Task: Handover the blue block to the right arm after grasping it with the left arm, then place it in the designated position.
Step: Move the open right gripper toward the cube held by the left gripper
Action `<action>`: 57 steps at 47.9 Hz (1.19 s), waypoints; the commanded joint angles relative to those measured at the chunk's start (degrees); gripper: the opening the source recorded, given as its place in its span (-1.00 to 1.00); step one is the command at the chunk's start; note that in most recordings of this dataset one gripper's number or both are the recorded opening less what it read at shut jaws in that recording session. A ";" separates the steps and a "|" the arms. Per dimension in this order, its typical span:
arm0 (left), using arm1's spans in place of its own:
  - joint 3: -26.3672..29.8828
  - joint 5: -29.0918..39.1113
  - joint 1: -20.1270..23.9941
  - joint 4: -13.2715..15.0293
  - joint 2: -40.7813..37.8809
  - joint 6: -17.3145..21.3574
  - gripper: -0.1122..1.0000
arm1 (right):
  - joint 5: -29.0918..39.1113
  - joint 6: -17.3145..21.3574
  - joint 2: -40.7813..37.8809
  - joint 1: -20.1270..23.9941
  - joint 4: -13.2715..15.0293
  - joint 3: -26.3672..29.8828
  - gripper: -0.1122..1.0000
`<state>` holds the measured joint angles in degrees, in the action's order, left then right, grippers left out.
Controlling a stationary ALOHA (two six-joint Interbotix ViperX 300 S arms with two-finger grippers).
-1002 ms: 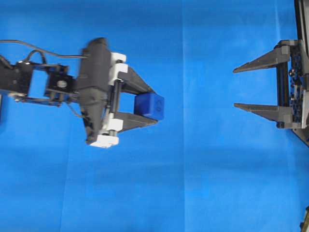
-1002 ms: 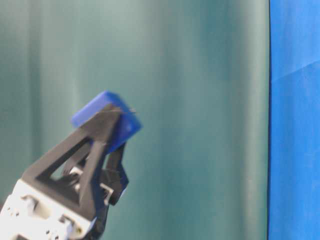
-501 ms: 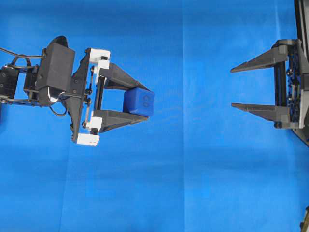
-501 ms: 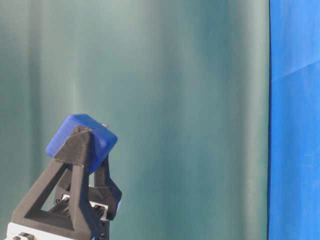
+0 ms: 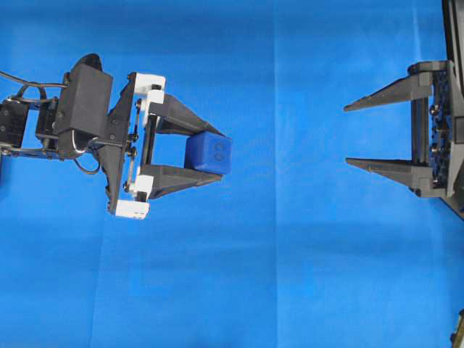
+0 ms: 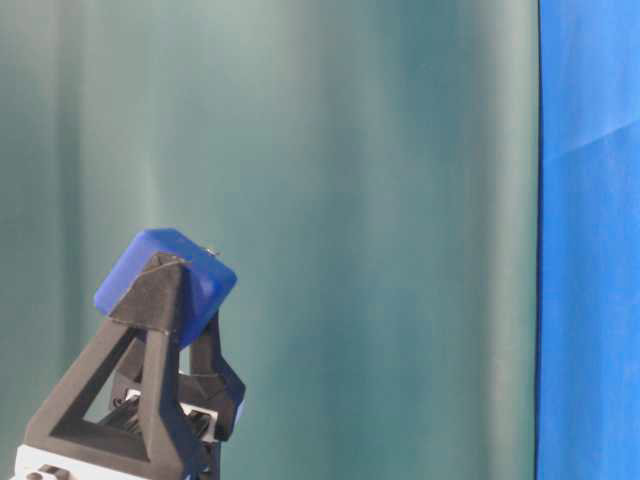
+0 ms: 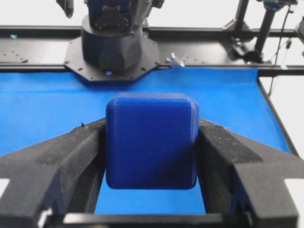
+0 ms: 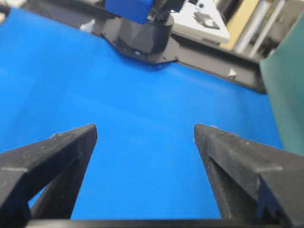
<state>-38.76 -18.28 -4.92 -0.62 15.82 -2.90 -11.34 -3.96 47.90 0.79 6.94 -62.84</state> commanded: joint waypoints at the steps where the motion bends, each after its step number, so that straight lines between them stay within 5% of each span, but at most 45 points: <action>1: 0.62 -0.62 0.00 0.18 1.14 -0.09 0.07 | 0.79 -1.67 0.18 0.09 3.08 1.93 0.91; 27: 0.79 -0.88 0.00 0.18 1.14 -0.09 0.07 | 0.88 -25.40 0.00 0.09 27.42 3.87 0.91; 42: 0.79 -0.97 0.09 0.18 1.14 -0.18 0.07 | -0.44 -31.46 0.09 0.18 32.34 3.96 0.91; 57: 0.79 -0.97 0.09 0.18 1.14 -0.26 0.07 | -2.90 -32.43 0.26 0.18 32.61 4.04 0.91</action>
<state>-38.76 -18.63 -4.83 -0.53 15.82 -3.08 -13.62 -36.47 48.25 0.79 39.55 -60.38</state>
